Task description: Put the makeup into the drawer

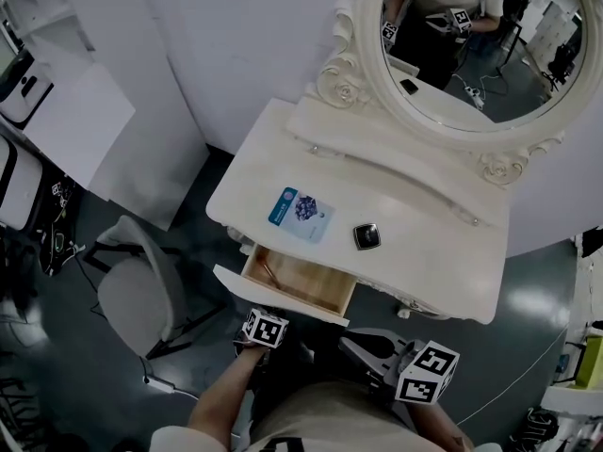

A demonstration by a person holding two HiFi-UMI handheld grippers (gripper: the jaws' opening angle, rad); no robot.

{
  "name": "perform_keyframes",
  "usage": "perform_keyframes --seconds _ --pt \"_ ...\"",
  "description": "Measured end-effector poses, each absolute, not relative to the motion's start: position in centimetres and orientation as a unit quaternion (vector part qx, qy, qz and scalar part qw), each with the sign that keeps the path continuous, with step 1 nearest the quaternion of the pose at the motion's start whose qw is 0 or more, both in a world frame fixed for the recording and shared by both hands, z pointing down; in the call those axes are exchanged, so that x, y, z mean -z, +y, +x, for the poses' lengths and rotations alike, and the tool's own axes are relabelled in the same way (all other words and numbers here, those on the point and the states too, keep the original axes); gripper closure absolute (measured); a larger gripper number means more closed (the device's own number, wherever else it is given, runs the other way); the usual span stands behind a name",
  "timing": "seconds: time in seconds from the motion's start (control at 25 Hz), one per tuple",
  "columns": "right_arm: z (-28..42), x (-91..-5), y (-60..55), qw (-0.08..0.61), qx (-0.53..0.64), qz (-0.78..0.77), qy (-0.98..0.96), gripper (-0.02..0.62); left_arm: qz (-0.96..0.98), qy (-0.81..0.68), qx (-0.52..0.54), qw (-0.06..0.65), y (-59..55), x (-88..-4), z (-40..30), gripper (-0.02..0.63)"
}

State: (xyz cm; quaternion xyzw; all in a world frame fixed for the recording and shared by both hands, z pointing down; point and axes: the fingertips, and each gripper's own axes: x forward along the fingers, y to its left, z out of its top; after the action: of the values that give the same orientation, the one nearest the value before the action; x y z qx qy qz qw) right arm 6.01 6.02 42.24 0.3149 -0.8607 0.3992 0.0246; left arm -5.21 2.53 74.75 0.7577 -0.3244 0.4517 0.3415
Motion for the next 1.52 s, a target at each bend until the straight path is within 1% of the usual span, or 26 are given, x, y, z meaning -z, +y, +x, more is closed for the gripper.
perform_keyframes --seconds 0.52,0.56,0.64,0.68,0.84,1.0,1.08,1.2,1.32,1.4,1.52 --pt "1.7 -43.2 5.9 0.051 -0.409 0.266 -0.872 0.561 0.765 -0.304 -0.448 0.349 4.6 -74.6 -6.5 0.434" --pt "1.6 -43.3 5.9 0.052 -0.41 0.264 -0.871 0.561 0.765 -0.303 -0.446 0.351 4.7 -74.6 -6.6 0.426" --pt "1.2 -43.4 6.0 0.054 -0.412 0.261 -0.871 0.561 0.766 -0.3 -0.439 0.362 4.8 -74.2 -7.0 0.343" --pt "1.0 -43.4 5.9 0.054 -0.412 0.259 -0.872 0.561 0.767 -0.3 -0.432 0.366 4.8 -73.7 -7.3 0.317" --pt "0.5 -43.4 5.7 0.056 -0.411 0.254 -0.874 0.561 0.778 -0.314 -0.39 0.38 4.2 -70.2 -9.8 0.291" --pt "0.3 -43.6 5.5 0.055 -0.413 0.25 -0.874 0.561 0.789 -0.366 -0.29 0.4 2.2 -64.1 -13.4 0.291" --pt "0.0 -43.6 5.2 0.054 -0.411 0.248 -0.875 0.561 0.797 -0.391 -0.235 0.397 0.6 -61.0 -14.6 0.293" --pt "-0.7 -43.5 4.7 0.055 -0.405 0.244 -0.88 0.561 0.818 -0.408 -0.18 0.362 -1.2 -56.7 -15.2 0.295" --pt "-1.3 -43.2 4.1 0.06 -0.393 0.248 -0.883 0.561 0.848 -0.401 -0.13 0.322 -2.7 -52.9 -14.0 0.31" --pt "-2.0 -43.1 3.8 0.067 -0.382 0.251 -0.887 0.561 0.867 -0.385 -0.102 0.3 -3.3 -50.5 -13.0 0.333" --pt "-3.0 -43.1 3.1 0.08 -0.361 0.256 -0.893 0.561 0.891 -0.359 -0.088 0.265 -4.0 -48.1 -11.8 0.402"
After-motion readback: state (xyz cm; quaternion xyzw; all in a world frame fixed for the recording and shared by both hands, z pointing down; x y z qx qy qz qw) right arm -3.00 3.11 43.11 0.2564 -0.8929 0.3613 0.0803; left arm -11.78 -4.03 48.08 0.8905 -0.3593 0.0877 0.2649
